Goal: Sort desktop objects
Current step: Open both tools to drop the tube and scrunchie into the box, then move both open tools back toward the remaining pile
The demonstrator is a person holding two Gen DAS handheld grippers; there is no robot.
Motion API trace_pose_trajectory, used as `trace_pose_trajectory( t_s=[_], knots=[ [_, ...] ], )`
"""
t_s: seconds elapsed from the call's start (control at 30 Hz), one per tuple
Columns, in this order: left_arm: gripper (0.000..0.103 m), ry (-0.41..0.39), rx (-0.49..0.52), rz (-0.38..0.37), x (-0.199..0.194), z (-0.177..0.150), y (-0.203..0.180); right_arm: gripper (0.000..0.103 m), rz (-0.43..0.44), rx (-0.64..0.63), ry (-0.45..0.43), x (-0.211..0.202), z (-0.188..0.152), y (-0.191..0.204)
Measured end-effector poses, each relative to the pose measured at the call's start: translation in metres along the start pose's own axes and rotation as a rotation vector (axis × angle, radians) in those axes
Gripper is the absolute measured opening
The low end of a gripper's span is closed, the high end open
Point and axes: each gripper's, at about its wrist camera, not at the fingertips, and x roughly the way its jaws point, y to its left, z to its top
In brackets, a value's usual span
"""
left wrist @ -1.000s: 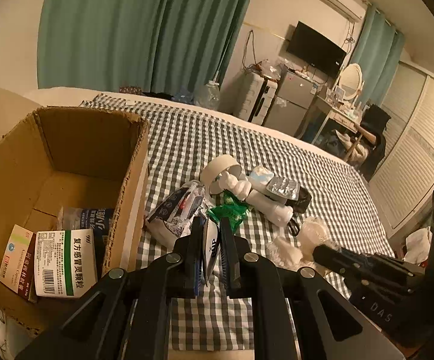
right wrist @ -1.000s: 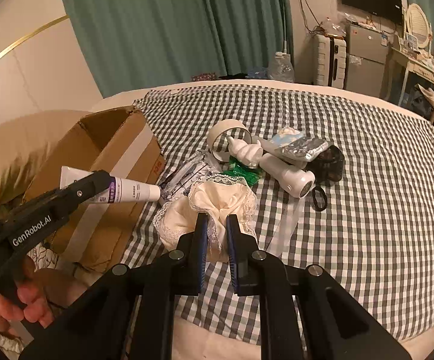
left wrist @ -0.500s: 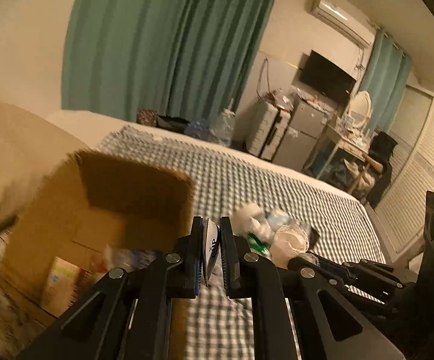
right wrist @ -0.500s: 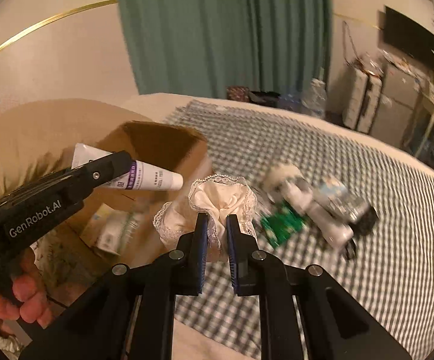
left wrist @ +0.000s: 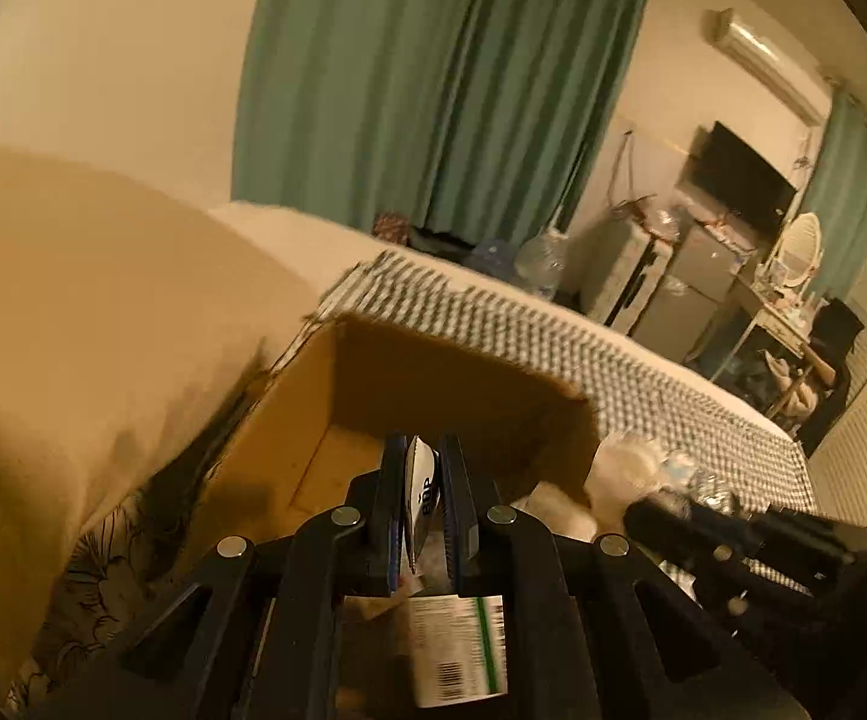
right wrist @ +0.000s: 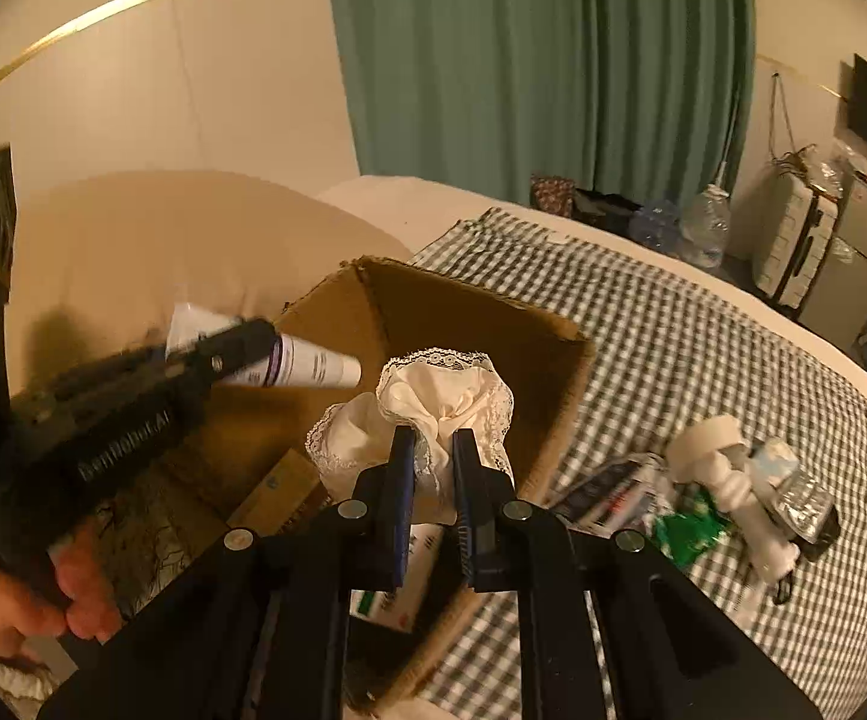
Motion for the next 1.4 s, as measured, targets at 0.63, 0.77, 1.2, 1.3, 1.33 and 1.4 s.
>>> trace_pose_trajectory(
  t_s=[0.63,0.77,1.2,1.3,1.33,1.4],
  knots=[
    [0.093,0.018,0.013,0.066,0.006,-0.018,0.005,0.057,-0.078,0.090,-0.047,-0.005,-0.009,-0.033],
    [0.096,-0.001,0.025,0.069,-0.006,-0.016,-0.012,0.057,-0.107,0.111,-0.069,-0.031,-0.021,-0.050],
    [0.102,-0.012,0.146,-0.035,-0.026,-0.049,-0.131,0.058,-0.249,0.283,-0.125,-0.106,-0.089,-0.151],
    [0.102,0.010,0.171,-0.046,-0.022,-0.065,-0.156,0.058,-0.275,0.332,-0.124,-0.111,-0.108,-0.174],
    [0.102,0.017,0.181,-0.046,-0.019,-0.071,-0.165,0.058,-0.281,0.342,-0.122,-0.112,-0.115,-0.181],
    [0.103,0.028,0.199,-0.051,-0.012,-0.083,-0.179,0.058,-0.292,0.369,-0.120,-0.111,-0.129,-0.194]
  ],
)
